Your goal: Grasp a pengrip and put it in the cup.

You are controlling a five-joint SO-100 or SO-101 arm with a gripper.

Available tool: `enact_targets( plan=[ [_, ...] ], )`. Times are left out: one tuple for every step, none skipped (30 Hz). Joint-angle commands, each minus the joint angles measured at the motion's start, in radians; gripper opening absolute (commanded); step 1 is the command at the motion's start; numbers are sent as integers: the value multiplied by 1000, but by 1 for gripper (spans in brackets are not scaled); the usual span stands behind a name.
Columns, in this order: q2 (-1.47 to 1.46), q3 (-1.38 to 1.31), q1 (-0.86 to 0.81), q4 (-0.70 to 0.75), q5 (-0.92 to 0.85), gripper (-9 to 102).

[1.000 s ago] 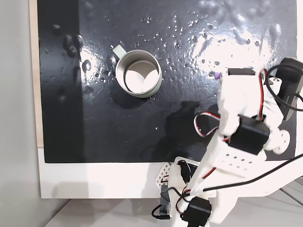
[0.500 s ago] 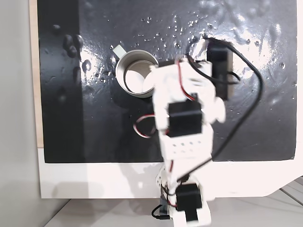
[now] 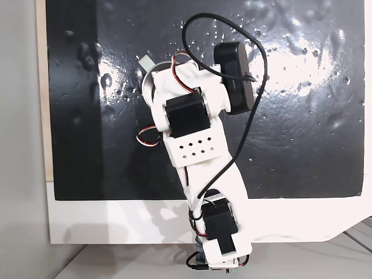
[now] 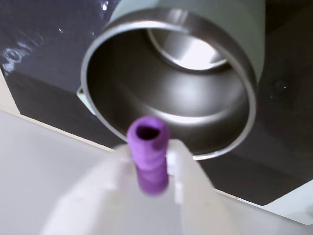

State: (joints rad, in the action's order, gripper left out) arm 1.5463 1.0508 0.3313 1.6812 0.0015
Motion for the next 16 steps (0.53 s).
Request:
enact_targets(
  plan=[
    [6,-44,5,-2,9,34],
    [9,-44,5,-2,9,34],
    [14,-44,5,0,8,34],
    [20,-41,5,2,8,34],
    [28,-35,5,2,8,34],
    [34,-28,5,2,9,34],
    [43,-20,5,2,9,34],
    [48,-12,5,2,9,34],
    [52,-5,5,2,9,34],
    [57,2,5,2,8,34],
    [58,6,3,2,6,34],
    [61,9,0,2,2,34],
    [63,11,-5,2,-3,34],
    [63,11,-9,2,-8,34],
    [64,11,-15,2,-12,34],
    [64,11,-20,2,-17,34]
  ],
)
